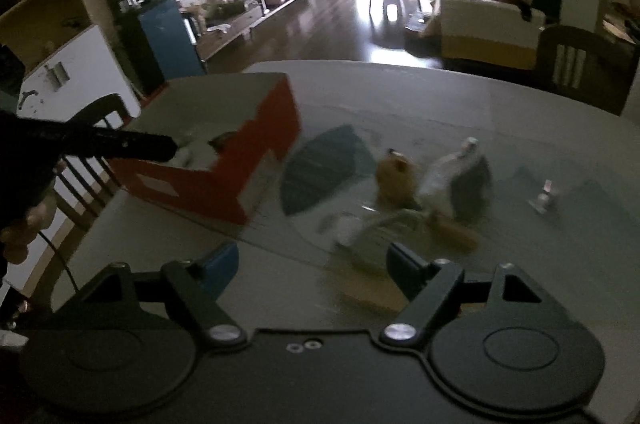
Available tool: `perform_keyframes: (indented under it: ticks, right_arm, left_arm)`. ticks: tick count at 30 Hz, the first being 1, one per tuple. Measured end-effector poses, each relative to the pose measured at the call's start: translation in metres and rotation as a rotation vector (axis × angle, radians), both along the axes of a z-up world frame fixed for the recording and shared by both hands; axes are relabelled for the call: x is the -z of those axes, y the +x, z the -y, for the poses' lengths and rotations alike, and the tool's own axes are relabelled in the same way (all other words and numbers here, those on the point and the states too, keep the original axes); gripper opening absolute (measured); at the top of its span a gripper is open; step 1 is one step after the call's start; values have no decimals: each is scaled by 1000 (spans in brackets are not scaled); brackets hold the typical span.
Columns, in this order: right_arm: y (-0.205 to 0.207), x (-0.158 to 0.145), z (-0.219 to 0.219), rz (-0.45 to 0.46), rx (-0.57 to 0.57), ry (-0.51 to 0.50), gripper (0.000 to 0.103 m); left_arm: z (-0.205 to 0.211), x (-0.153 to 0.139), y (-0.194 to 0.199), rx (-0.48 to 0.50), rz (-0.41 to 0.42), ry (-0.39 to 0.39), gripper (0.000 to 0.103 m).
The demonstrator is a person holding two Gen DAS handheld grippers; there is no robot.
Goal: Organize objects
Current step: 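Move both tools back toward the remaining table items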
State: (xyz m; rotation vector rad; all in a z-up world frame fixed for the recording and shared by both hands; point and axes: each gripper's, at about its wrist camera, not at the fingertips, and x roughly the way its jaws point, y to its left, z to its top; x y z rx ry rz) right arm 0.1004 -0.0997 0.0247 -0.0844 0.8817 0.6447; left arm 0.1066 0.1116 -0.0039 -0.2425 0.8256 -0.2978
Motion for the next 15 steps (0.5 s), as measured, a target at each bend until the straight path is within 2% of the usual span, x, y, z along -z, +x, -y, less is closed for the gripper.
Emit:
perform_keyframes:
  ticks: [2, 10, 15]
  right_arm:
    - [3, 4, 13, -1, 9, -7, 81]
    - [18, 24, 52, 8, 30, -67, 81]
    - [26, 43, 63, 7, -4, -114, 81]
  left_arm:
    - [15, 4, 0, 6, -1, 5, 103]
    - [75, 25, 6, 20, 12, 93, 103]
    - [107, 40, 14, 59, 24, 164, 103]
